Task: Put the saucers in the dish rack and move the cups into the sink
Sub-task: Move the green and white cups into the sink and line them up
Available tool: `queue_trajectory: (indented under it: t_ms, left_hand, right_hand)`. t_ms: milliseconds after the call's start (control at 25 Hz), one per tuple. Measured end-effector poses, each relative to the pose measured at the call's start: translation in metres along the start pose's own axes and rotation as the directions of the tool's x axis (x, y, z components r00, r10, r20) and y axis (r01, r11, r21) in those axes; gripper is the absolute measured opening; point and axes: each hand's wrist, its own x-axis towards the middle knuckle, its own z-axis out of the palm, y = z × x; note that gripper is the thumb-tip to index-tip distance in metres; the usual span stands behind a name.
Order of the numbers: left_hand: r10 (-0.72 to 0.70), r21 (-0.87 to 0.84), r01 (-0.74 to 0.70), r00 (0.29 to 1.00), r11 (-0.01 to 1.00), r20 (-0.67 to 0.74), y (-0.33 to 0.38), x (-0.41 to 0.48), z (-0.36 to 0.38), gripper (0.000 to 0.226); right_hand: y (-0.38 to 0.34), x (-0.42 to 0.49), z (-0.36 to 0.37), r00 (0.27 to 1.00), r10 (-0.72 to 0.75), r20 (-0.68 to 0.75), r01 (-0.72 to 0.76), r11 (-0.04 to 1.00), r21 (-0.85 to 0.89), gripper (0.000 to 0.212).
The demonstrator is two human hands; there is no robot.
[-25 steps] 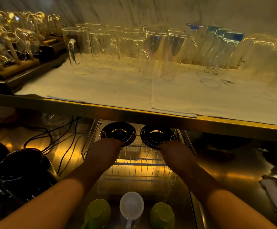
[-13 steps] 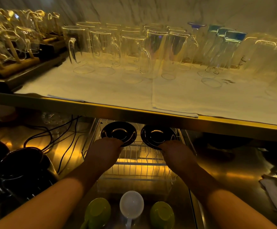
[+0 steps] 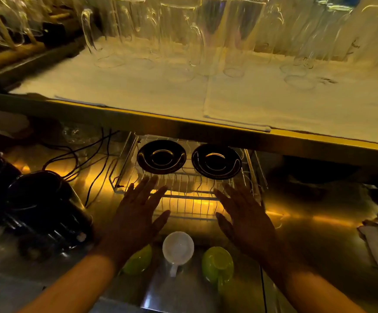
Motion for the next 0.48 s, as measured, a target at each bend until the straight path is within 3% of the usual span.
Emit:
queue_trajectory:
  t_ms: [200, 320, 400, 480]
  left_hand:
    - [-0.154, -0.016, 0.154, 0.987, 0.988, 0.038, 0.03, -0.072, 0.02, 0.059]
    - [-0.312, -0.088, 0.319, 0.946, 0.944, 0.084, 0.06, -0.116, 0.03, 0.046]
    - [-0.468, -0.122, 0.5, 0.856, 0.857, 0.221, 0.079, -0.141, 0.039, 0.046]
    - [-0.599, -0.164, 0.701, 0.688, 0.694, 0.411, 0.092, -0.163, 0.055, 0.043]
  right_hand:
    - [0.007, -0.043, 0.012, 0.989, -0.144, 0.043, 0.14, 0.987, 0.084, 0.056]
    - [0.001, -0.08, 0.027, 0.967, -0.22, 0.128, 0.206, 0.972, 0.115, 0.055]
    - [-0.006, -0.1, 0.035, 0.948, -0.215, 0.236, 0.192, 0.975, 0.115, 0.054]
    - [-0.014, -0.115, 0.041, 0.884, -0.165, 0.437, 0.138, 0.986, 0.092, 0.056]
